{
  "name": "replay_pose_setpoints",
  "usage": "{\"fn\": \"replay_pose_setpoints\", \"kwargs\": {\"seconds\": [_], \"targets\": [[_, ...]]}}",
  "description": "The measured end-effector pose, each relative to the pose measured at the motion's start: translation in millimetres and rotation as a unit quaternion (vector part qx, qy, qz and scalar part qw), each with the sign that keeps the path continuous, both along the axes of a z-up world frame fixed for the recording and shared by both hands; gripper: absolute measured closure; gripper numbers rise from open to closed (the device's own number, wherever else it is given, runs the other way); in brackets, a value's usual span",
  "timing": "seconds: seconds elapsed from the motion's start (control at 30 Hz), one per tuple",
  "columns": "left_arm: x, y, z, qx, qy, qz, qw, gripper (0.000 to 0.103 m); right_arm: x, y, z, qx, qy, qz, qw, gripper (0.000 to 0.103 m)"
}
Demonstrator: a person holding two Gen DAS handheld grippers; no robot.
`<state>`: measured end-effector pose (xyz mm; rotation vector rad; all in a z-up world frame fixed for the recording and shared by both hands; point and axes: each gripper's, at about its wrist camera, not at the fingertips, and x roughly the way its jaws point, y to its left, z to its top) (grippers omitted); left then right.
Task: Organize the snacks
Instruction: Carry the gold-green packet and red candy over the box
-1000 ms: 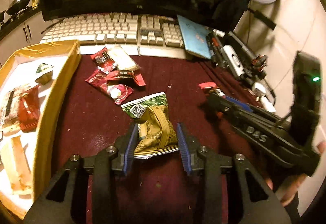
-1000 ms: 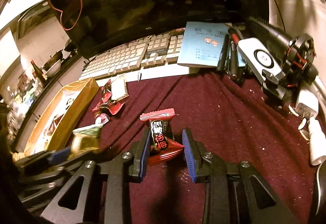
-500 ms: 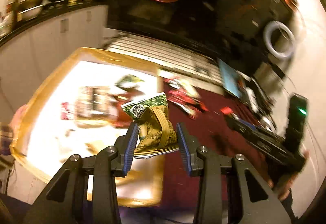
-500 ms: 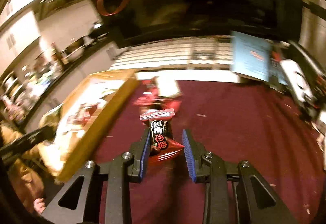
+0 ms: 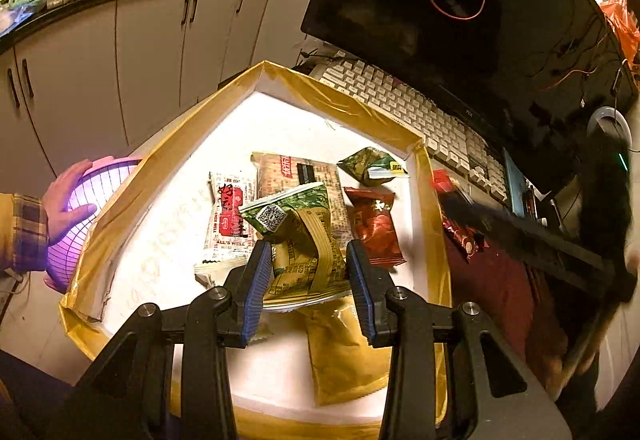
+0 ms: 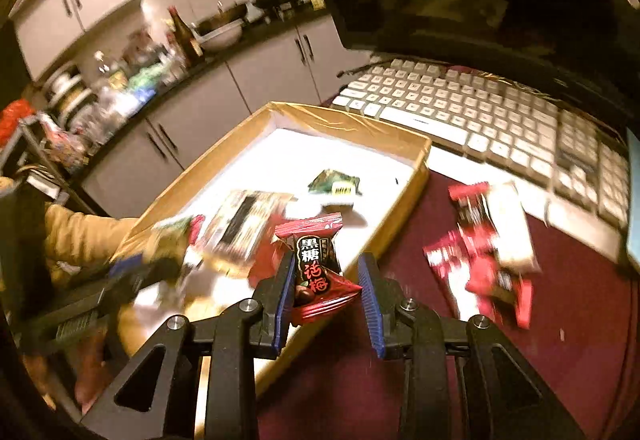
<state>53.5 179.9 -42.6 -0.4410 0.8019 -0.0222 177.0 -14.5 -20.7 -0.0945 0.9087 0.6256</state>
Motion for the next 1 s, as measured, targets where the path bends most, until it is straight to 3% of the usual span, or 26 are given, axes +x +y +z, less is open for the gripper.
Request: {"fn": "replay_pose_setpoints", "kwargs": {"seconds": [0.2,0.57,1.0], "targets": [[3,11,-5,-0.008,0.006,0.006,0.9999,0.067,36,42,-15,-0.038,0.018,0.011,0.999,0.072],[7,19,-14,-0.017,0.013,0.006,0.9997,0.067,37,40,-21,-0.074,0.007,-0.012,0.997,0.072],[20,21,-10,-0.022,0.019,0.000,0.9996,0.067,33,44,-13,-0.026,0.017,0.005,1.000,0.072]]}}
